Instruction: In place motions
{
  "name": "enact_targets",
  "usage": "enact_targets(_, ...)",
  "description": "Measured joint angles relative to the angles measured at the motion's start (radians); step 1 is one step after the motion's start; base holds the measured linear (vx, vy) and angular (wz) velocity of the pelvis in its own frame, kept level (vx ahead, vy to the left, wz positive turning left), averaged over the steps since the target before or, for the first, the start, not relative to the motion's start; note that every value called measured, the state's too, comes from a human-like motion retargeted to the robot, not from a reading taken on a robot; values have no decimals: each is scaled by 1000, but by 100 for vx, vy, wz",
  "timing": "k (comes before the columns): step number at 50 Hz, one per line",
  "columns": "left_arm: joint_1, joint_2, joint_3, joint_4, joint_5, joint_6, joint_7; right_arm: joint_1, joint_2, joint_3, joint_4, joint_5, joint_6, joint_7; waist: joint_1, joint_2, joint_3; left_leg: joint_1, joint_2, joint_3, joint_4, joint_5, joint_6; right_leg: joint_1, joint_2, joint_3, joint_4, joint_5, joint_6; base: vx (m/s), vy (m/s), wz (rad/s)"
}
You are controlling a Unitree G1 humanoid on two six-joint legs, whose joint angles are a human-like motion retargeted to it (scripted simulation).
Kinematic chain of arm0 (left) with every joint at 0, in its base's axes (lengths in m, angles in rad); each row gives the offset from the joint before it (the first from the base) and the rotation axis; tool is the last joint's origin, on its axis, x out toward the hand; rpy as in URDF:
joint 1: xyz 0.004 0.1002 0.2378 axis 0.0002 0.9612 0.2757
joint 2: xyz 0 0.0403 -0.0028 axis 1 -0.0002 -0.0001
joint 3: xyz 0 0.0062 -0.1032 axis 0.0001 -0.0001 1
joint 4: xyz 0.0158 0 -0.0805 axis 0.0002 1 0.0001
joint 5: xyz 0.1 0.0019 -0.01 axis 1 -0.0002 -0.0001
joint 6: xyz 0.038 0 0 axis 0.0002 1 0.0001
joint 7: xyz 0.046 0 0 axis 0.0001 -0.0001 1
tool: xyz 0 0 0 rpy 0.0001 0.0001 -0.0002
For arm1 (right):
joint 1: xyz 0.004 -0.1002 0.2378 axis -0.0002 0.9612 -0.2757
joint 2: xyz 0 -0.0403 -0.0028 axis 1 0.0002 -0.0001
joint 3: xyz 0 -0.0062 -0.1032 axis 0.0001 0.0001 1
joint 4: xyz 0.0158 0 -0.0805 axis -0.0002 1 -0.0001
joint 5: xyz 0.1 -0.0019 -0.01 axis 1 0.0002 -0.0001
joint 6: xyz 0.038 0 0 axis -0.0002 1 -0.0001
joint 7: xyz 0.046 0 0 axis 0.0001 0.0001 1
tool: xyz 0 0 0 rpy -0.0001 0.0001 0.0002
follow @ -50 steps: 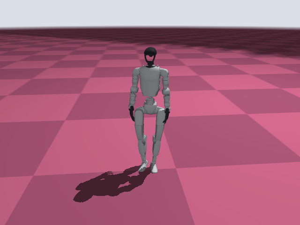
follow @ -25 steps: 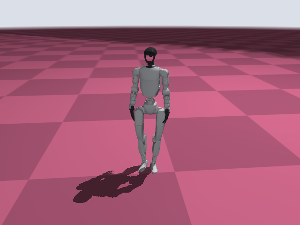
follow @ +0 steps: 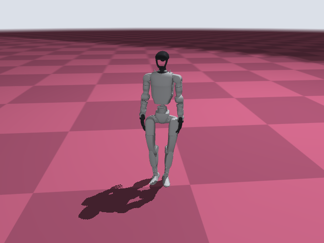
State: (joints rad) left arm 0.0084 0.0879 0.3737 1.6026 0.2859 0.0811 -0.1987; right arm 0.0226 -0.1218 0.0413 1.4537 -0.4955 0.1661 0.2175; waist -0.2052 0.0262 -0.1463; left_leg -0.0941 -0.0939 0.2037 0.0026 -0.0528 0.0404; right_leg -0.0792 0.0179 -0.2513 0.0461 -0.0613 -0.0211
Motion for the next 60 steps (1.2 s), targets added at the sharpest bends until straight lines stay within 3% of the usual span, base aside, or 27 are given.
enact_targets(9, -7, -9, -7, 2, -2, 1, -8, 8, -8, -7, 8, 0, 3, -9, 27, 17, -6, -3, -19, -30, 2, 7, 6, 22, -11, -33, 0, -16, 7, 29, -2, 18)
enact_targets(20, -57, -3, -78, 1, 9, -11, -11, 53, -24, -42, 29, 28, 6, -19, 224, -3, -1, -6, -59, -71, 2, 33, 15, 62, -47, -53, 30, -63, 34, 30, 17, 26)
enact_targets(25, -98, 18, -174, 31, 25, -35, 29, 67, -27, -57, 25, 22, 10, -17, 232, -32, 19, -12, -115, -209, 12, 63, 20, 103, -74, -181, 15, -71, 39, 14, 19, 145)
enact_targets(35, -131, 49, -284, 38, 137, -66, 198, 58, -23, -33, -45, -9, -6, -11, 317, -74, 53, -19, -163, -305, 7, 103, 13, 139, -106, -270, 7, -81, 56, 1, 4, 58)
enact_targets(45, -112, 36, -224, 59, 116, -47, 166, 30, 7, 0, -97, -7, -22, 11, 327, -81, 61, -23, -162, -311, 1, 106, 12, 135, -107, -276, 12, -77, 62, 0, -5, 0)
enact_targets(60, -46, 43, -125, 30, 97, -38, 147, 22, 17, 11, -72, -15, -26, 25, 240, -64, 56, -3, -106, -197, -6, 64, 30, 94, -69, -172, 17, -51, 41, -8, -14, -43)
